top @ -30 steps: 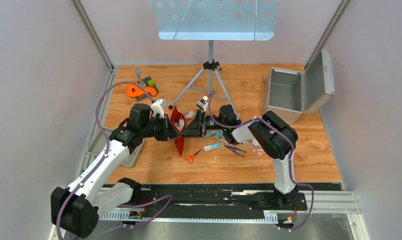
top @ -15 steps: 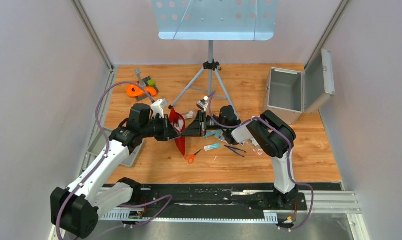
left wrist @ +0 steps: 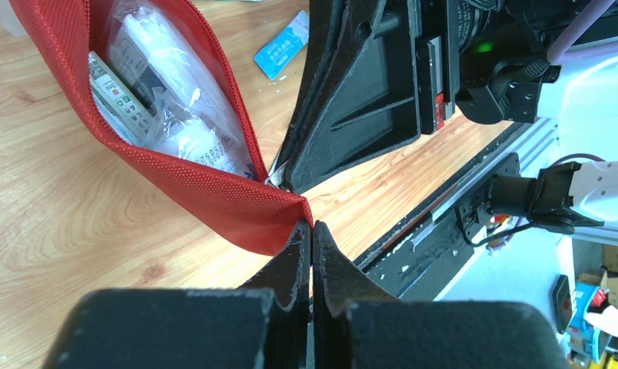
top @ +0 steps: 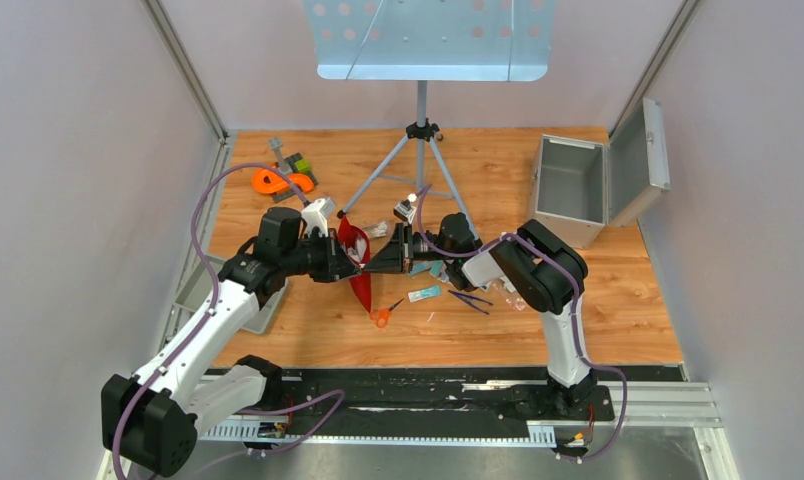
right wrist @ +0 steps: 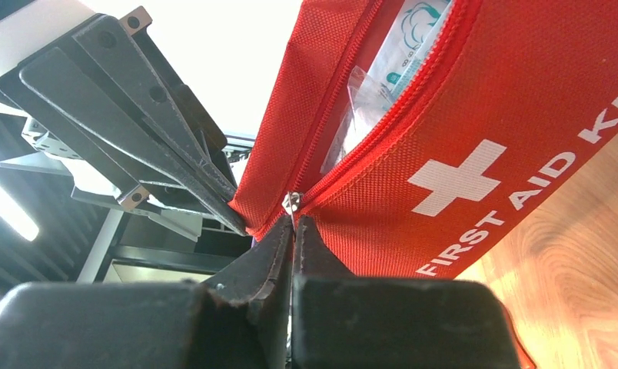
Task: Organize the medicine kit
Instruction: Zip the medicine pouch at the center of the board.
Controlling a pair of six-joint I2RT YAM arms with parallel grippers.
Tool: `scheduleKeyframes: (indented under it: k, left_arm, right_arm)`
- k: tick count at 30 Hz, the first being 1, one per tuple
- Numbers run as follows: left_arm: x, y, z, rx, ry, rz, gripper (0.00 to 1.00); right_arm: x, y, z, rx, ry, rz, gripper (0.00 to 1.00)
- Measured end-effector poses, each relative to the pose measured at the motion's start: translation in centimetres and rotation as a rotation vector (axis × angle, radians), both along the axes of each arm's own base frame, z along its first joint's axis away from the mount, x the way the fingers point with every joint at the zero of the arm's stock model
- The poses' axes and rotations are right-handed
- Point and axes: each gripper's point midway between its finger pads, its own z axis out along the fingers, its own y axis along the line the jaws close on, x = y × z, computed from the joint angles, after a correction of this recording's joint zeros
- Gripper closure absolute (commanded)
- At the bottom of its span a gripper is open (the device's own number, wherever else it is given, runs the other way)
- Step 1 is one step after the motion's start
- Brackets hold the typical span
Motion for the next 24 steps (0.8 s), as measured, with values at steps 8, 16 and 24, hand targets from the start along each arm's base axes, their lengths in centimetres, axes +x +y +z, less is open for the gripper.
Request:
scheduleKeyframes:
  k: [8, 16, 24]
  left_arm:
    - [0.0, 0.0, 0.0, 0.000, 0.000, 0.000, 1.00]
    - [-0.1, -0.1, 0.0, -0.001, -0.002, -0.010, 1.00]
    - [-0.9, -0.7, 0.4, -0.030, -0.005, -0.072, 1.00]
  right_arm:
    - [0.1, -0.1, 0.1, 0.003, -0.004, 0.000, 1.00]
    - [0.4, -0.3, 0.0, -0.022, -0.033, -0.014, 1.00]
    - [1.0, -0.6, 2.1, -0.120, -0.221, -0.084, 1.00]
